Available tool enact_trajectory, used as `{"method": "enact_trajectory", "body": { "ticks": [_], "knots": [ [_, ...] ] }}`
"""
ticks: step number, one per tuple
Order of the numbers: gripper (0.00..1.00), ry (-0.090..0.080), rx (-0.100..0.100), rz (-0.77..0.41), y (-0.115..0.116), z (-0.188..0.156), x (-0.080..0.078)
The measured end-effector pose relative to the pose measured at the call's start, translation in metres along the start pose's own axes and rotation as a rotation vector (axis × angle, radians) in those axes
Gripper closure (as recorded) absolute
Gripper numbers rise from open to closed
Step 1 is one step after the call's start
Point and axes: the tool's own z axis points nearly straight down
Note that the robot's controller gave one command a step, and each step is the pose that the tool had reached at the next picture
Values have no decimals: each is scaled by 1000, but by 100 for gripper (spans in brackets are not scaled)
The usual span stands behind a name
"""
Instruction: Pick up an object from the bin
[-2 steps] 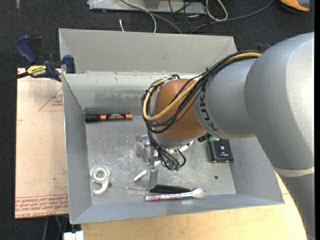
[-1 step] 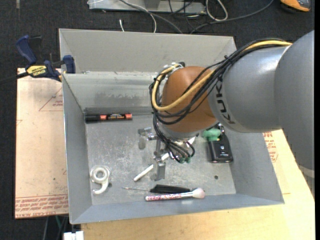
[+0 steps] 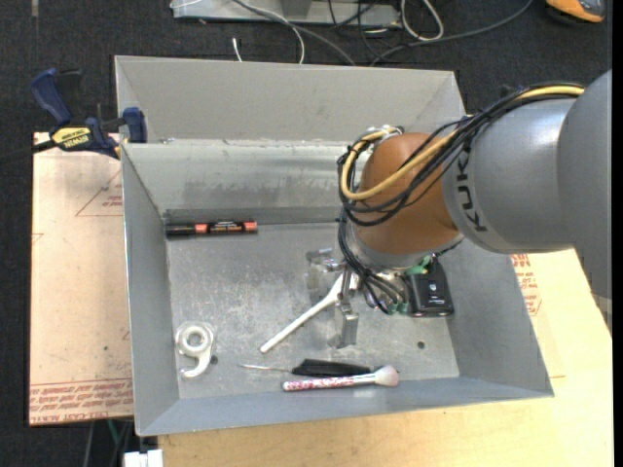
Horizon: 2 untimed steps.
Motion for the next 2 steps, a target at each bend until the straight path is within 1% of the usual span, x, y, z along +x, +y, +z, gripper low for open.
{"method": "enact_trajectory", "body": {
  "ticks": [1,2],
  "knots": [
    [0,-13,-5,-8,-28,29,-2],
    [100,-12,-3,-6,-50,28,-19]
  ]
}}
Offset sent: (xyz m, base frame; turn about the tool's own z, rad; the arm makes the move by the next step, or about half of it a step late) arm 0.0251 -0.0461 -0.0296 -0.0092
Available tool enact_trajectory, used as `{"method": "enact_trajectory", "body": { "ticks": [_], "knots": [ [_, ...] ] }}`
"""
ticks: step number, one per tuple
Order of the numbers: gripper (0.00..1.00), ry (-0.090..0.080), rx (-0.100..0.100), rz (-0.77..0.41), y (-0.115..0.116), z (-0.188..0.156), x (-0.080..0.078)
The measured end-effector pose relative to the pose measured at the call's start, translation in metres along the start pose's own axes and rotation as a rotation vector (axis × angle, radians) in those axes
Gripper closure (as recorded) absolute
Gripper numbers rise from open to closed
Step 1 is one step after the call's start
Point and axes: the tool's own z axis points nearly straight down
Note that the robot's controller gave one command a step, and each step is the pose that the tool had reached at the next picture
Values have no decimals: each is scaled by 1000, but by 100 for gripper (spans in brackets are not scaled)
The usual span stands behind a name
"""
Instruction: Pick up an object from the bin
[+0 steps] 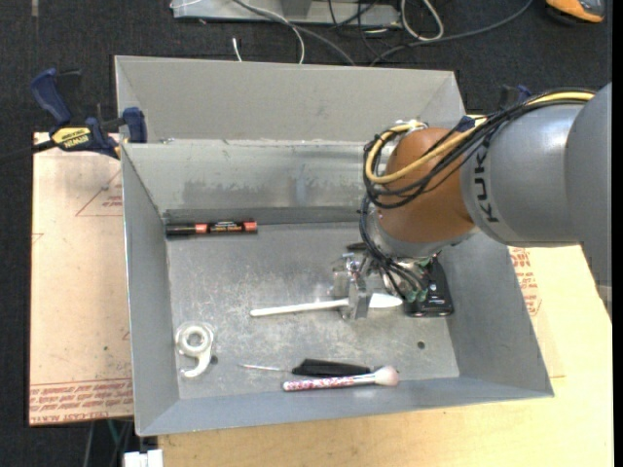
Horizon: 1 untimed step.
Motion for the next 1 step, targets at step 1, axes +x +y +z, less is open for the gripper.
{"method": "enact_trajectory", "body": {
  "ticks": [1],
  "knots": [
    [100,0,0,0,0,0,0]
  ]
}}
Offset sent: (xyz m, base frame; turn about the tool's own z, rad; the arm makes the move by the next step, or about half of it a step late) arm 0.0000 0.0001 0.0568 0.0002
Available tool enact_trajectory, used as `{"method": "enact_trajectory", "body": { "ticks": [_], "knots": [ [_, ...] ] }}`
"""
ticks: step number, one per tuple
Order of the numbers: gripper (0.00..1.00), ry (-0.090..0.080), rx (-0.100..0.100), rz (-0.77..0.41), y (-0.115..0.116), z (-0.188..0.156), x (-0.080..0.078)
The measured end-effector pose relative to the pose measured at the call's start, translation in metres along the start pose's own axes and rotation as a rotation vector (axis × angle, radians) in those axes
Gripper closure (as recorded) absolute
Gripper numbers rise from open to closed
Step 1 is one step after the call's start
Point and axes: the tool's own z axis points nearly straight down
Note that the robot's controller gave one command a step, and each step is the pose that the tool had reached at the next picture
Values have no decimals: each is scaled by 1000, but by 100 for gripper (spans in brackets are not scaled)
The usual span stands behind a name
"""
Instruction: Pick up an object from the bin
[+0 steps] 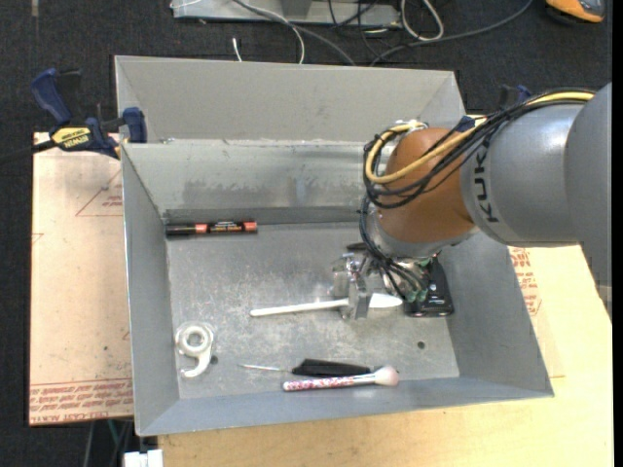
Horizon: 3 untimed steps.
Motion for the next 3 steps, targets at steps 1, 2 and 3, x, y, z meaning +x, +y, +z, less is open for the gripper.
{"method": "enact_trajectory", "body": {
  "ticks": [1,2,3],
  "knots": [
    [100,7,-2,1,1,-20,2],
    [100,-1,0,0,1,-54,0],
    [100,8,-3,1,2,-83,2]
  ]
}}
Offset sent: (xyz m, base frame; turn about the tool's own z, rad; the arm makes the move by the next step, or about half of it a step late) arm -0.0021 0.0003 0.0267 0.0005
